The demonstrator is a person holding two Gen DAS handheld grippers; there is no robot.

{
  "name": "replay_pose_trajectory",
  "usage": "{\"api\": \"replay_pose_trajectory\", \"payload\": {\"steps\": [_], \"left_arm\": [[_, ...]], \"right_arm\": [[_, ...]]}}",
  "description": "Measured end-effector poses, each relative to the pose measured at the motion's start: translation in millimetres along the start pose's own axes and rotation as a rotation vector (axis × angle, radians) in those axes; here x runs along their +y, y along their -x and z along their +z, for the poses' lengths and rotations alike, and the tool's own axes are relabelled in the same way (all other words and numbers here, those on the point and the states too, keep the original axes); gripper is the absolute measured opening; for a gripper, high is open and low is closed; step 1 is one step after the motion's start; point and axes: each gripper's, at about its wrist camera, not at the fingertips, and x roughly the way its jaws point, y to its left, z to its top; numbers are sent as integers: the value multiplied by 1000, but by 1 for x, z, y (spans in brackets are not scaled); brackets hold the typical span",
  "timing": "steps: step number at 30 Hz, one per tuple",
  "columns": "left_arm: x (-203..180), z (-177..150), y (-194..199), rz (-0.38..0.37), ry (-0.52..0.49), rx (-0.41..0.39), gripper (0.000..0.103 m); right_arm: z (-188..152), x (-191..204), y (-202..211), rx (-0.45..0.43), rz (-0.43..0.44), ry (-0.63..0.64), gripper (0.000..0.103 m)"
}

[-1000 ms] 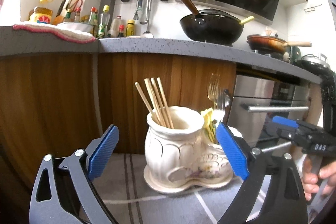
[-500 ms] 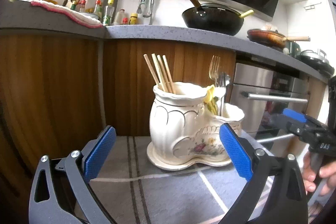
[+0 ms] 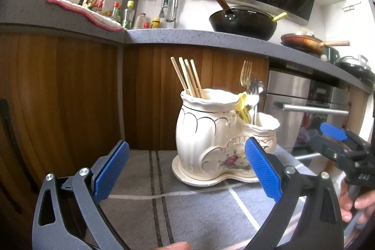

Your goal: Organize utensils

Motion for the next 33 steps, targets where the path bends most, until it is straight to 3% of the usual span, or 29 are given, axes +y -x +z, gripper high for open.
{"api": "replay_pose_trajectory", "payload": {"steps": [33], "left_arm": [[-3, 0, 1, 15, -41, -14, 98]], "right_arm": [[-1, 7, 1, 1, -6, 30, 97]]}}
